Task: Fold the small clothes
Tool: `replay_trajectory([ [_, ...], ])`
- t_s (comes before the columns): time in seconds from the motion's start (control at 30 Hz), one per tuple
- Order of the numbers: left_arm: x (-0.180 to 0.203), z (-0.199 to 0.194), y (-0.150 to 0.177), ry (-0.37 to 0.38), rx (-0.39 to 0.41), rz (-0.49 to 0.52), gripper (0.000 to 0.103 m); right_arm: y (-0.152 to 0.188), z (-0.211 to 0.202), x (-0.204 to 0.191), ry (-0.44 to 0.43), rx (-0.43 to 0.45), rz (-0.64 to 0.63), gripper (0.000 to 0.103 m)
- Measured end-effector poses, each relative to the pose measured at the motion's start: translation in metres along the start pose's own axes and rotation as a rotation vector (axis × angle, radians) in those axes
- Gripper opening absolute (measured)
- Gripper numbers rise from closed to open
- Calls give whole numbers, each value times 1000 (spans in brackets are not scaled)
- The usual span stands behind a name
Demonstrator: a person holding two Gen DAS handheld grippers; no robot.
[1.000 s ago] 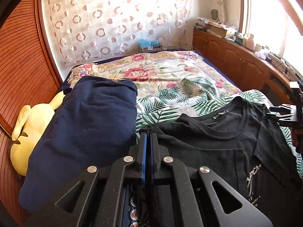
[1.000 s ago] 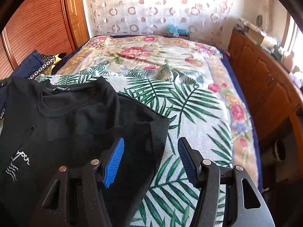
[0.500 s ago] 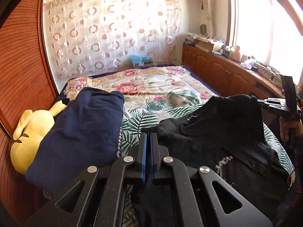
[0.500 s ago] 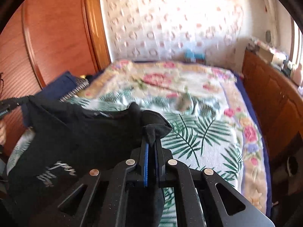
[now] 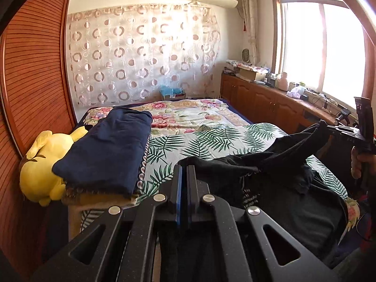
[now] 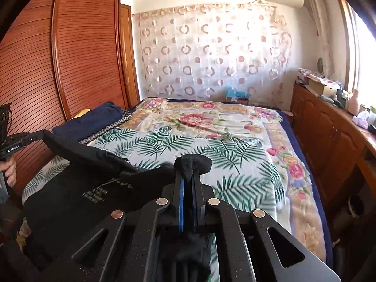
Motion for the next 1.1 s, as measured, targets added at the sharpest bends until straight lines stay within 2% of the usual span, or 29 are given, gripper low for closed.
replay_trajectory([
  [0.13,-2,-33,11,9,25,-19,4,15,-41,-7,-1,16,0,5],
  [0.23,-4,-50,20,8,37,-20,4,37,-69,-18,5,-17,-17,5],
  [0.37,-7,-72,29,12,46,-24,4,45,-94,-23,-8,-61,16,5],
  [0.47,-10,-80,36,14,36,-23,4,42,-114,-25,5,-60,12,5],
  [0.57,-16,-72,50,2,-11,-32,4,55,-113,-37,-52,-115,13,5],
  [0.73,-28,-53,77,-37,-91,-58,6,82,-78,-46,-69,-239,-9,5],
  [0.77,-32,-49,79,-40,-102,-72,9,84,-76,-46,-67,-250,-13,5],
  [0.8,-33,-50,81,-39,-105,-80,13,78,-71,-42,-64,-254,-16,10],
  [0.83,-35,-50,80,-36,-106,-90,25,74,-71,-40,-58,-251,-17,13],
  [0.87,-38,-51,79,-26,-100,-100,37,69,-71,-38,-56,-240,-18,21],
  [0.9,-39,-52,78,-22,-95,-104,41,63,-73,-35,-51,-225,-15,31],
  [1.0,-44,-47,71,-22,-90,-107,65,54,-84,-28,-19,-192,-11,41],
  [1.03,-44,-45,70,-21,-90,-107,77,50,-84,-25,-4,-184,-14,43],
  [1.07,-44,-42,67,-19,-88,-108,81,47,-83,-24,6,-181,-18,46],
  [1.1,-44,-38,65,-17,-90,-106,81,46,-81,-23,14,-178,-28,47],
])
Point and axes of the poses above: each gripper's, at about its wrist camera, not at the fingertips, and z roughly the way its jaws point, x to its right, y to its underside, the point moved 8 cm from there along z, roughly the way its jaws point, and after that the axes turned 9 degrees about -z, right-handed, at the moved point
